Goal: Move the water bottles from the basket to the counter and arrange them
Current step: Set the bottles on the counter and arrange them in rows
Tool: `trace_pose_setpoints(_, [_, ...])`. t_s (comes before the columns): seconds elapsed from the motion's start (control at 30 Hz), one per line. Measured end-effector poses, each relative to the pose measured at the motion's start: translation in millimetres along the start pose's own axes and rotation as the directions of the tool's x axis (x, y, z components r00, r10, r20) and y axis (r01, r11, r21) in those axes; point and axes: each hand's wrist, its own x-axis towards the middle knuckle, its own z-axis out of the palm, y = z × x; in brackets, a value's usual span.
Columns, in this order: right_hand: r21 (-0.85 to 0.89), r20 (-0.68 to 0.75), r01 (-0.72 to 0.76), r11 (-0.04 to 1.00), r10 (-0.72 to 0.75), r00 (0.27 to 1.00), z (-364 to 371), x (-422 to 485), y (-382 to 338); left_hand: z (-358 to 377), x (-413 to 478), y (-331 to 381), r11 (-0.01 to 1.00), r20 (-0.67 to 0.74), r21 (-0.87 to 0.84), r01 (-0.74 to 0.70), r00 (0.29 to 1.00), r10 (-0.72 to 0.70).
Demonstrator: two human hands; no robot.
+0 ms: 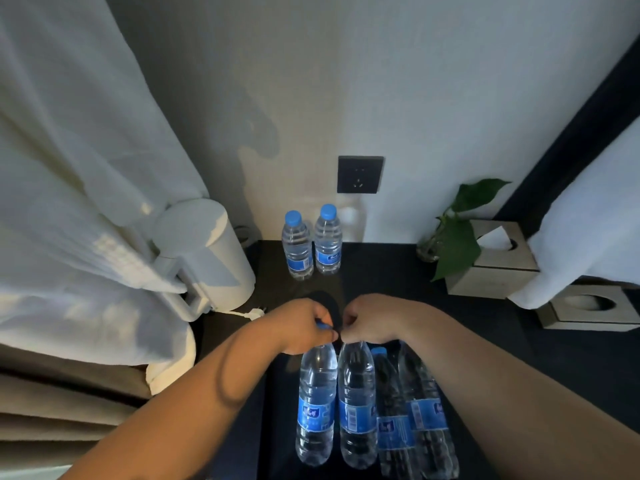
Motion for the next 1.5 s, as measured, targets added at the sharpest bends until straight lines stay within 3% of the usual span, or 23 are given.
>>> trace_pose_setpoints(0.13, [-0.020,-0.134,0.065,0.998,-0.067,0.989,-17,-15,-3,-11,-13,17,0.998,-0.167,0.062,0.007,0.986,0.003])
trace_pose_setpoints(0.27, [-0.081,-0.346,0.109,0.991,-0.131,0.929,-41,-28,-8,-24,-19,32,0.988,-0.430,0.145,0.044,0.903,0.023])
trace_pose_setpoints(0.4, [-0.110,-0.529,0.134,0.985,-0.172,0.831,-57,-32,-13,-46,-11,39,0.991,-0.441,0.034,0.132,0.892,-0.103])
trace_pose_setpoints(0.5, [-0.133,-0.611,0.125,0.983,-0.181,0.771,-70,-33,-11,-53,-9,36,0.993,-0.488,-0.020,0.114,0.866,-0.109])
trace_pose_setpoints(0.63, [-0.147,-0.683,0.088,0.985,-0.165,0.712,-86,-26,-8,-64,-5,31,0.989,-0.610,0.045,0.138,0.788,-0.083])
trace_pose_setpoints(0.83, [-0.200,-0.703,0.015,0.980,-0.154,0.695,-102,5,-4,-80,14,11,0.978,-0.604,0.169,0.122,0.797,0.005])
trace_pose_setpoints(1.03, [-0.225,-0.688,-0.065,0.972,-0.111,0.717,-105,41,2,-82,34,-4,0.982,-0.637,0.143,0.125,0.771,-0.006])
trace_pose_setpoints(1.2, [-0.165,-0.732,-0.084,0.983,-0.065,0.678,-97,51,8,-80,36,-12,0.980,-0.643,0.129,0.153,0.765,-0.035])
trace_pose_setpoints(1.33, [-0.015,-0.749,-0.074,0.997,0.038,0.662,-70,49,22,-68,30,-27,0.987,-0.598,0.046,0.151,0.796,-0.093])
trace_pose_setpoints(1.4, [0.017,-0.715,-0.083,0.996,0.070,0.696,-52,48,33,-56,25,-37,0.990,-0.559,-0.023,0.137,0.820,-0.127])
trace_pose_setpoints(1.5, [-0.038,-0.572,-0.181,0.983,0.127,0.811,-23,48,54,-28,21,-50,0.989,-0.470,-0.033,0.141,0.871,-0.140])
